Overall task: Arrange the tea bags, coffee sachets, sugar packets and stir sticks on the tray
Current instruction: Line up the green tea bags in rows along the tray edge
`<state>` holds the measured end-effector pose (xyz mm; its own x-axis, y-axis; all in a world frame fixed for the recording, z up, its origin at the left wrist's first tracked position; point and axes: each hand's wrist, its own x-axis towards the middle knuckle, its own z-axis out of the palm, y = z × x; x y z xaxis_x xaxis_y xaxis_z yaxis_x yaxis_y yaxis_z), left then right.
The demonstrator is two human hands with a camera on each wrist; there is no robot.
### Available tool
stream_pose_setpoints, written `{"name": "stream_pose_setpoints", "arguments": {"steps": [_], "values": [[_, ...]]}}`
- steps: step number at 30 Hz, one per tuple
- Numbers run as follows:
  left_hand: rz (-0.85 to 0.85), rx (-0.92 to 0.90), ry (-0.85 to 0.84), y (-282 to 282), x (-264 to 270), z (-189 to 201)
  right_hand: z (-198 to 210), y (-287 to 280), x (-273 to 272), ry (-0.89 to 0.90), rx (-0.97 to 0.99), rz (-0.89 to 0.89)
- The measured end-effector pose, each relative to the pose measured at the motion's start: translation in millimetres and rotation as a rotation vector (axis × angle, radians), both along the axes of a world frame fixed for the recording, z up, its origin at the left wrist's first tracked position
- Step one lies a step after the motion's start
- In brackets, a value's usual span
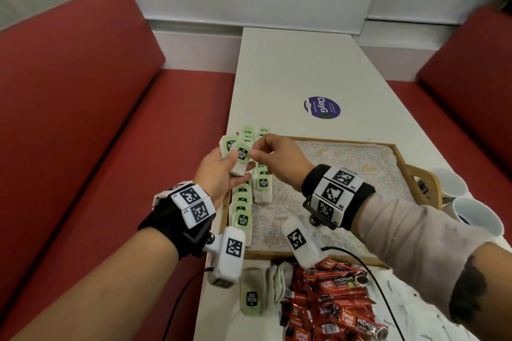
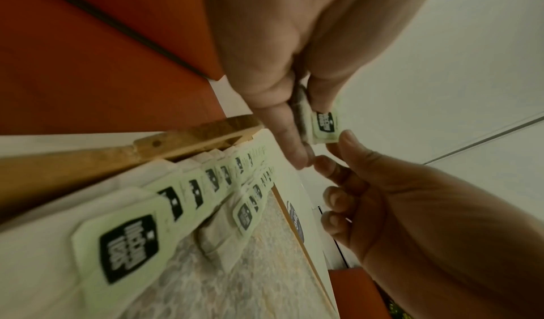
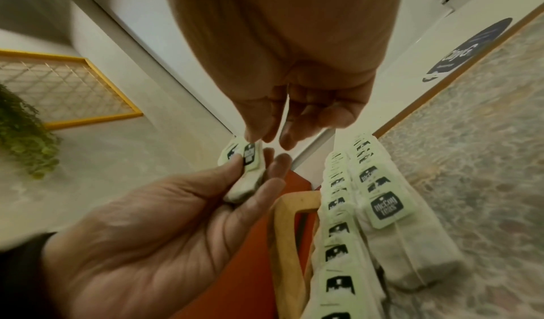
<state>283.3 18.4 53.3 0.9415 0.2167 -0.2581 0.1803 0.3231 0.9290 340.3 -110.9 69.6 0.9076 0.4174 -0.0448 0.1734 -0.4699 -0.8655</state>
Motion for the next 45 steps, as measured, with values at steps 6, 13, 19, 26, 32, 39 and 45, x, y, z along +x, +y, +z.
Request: {"name": "stream_pose_setpoints", "arguments": {"steps": [6, 13, 19, 26, 32, 39, 45], "values": [[-0.038, 0.062, 0.035, -3, -3, 1, 4, -8, -3, 0.053, 0.086, 0.011], [0.033, 0.15, 0.065, 2, 1, 2, 5, -23, -1, 0.097, 0.083, -0.001], [0.054, 0.16, 0.061, 3, 4, 1, -13, -34, -8, 0.192, -0.086, 0.025], [0.044, 0.18, 0.066, 3, 4, -1, -30, -34, -10, 0.329, -0.208, 0.111], [0.045, 0.186, 0.078, 3, 4, -1, -34, -33, -8, 0.359, -0.256, 0.066], [0.04, 0.195, 0.081, 2, 3, -1, -37, -27, -3, 0.38, -0.23, -0.013], [0.042, 0.195, 0.088, 2, 2, 0, -41, -23, -1, 0.39, -0.26, -0.034]]}}
